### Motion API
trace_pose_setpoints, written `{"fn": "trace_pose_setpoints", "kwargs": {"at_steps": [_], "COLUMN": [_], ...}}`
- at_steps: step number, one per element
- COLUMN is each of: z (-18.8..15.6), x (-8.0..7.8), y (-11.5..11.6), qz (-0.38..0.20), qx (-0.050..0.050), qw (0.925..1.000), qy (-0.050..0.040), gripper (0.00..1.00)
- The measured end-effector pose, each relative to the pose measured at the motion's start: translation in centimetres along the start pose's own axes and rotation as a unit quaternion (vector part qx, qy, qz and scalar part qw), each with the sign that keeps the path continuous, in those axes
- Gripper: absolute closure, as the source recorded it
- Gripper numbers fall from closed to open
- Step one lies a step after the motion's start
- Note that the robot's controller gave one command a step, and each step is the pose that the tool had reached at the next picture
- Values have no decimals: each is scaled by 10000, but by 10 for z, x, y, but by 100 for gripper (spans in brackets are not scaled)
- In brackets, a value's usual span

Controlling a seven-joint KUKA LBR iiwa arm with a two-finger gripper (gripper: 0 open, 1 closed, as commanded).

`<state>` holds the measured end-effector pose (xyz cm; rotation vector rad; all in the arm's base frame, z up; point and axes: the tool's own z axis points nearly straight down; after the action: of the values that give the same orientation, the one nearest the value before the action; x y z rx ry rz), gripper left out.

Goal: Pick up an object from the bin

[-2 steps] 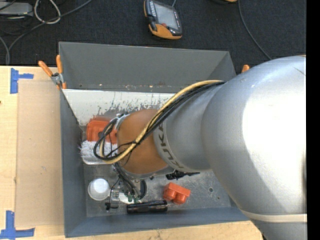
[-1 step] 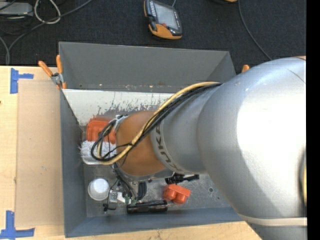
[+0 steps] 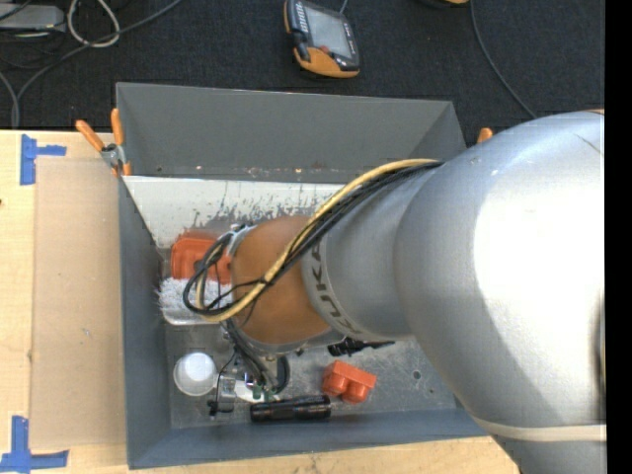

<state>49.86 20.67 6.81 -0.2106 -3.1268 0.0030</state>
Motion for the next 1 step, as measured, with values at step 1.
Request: {"fn": "trace_pose_setpoints", "kwargs": {"at_steps": [1], "z": [0], "x": [3], "y": [2], "qz": [292], "qx": [5], "qw": [9996], "qy": [14], "gripper": [100]}}
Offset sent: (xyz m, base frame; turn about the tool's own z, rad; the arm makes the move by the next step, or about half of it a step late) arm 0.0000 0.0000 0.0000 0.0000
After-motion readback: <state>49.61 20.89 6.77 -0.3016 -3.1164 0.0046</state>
